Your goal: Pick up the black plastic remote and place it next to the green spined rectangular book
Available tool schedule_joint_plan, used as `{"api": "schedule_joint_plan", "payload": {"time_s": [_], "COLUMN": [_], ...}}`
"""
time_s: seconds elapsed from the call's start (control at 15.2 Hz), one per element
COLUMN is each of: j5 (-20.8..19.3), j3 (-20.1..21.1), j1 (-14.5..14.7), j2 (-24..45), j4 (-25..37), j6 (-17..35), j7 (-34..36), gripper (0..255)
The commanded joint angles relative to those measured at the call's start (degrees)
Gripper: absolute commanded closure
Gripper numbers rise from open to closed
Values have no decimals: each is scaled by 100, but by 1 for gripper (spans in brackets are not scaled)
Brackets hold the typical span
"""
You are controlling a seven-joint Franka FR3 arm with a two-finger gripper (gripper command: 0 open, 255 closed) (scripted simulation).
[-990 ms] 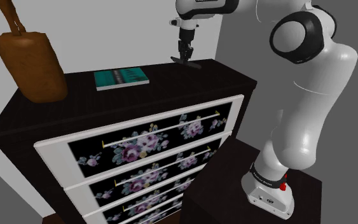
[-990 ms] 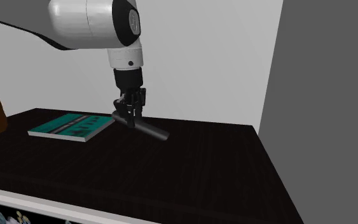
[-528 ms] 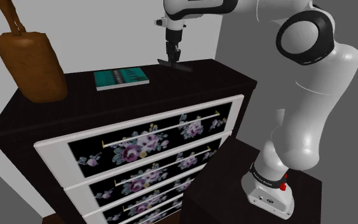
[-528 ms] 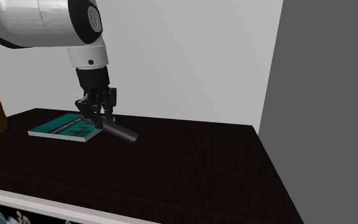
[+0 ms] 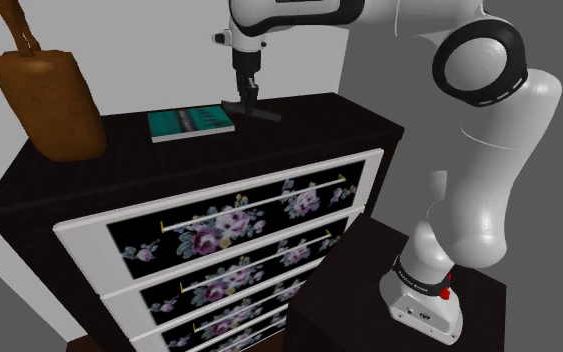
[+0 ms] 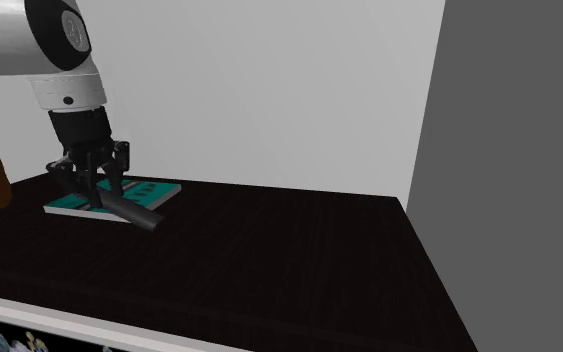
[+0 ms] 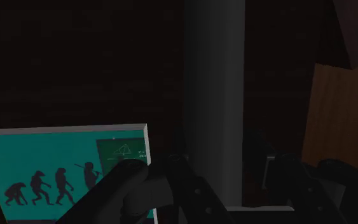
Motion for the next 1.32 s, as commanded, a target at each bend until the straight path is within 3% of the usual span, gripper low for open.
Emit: {"api": "schedule_joint_plan", "payload": {"time_s": [0.0, 0.46, 1.25], "j5": [32, 138, 96], "j3": [118, 446, 462], "j1": [128, 515, 557], "j2": [146, 734, 620], "j4": [212, 974, -103], "j6": [-82, -309, 657], "j7": [256, 987, 1042], "gripper": [255, 255, 255]}}
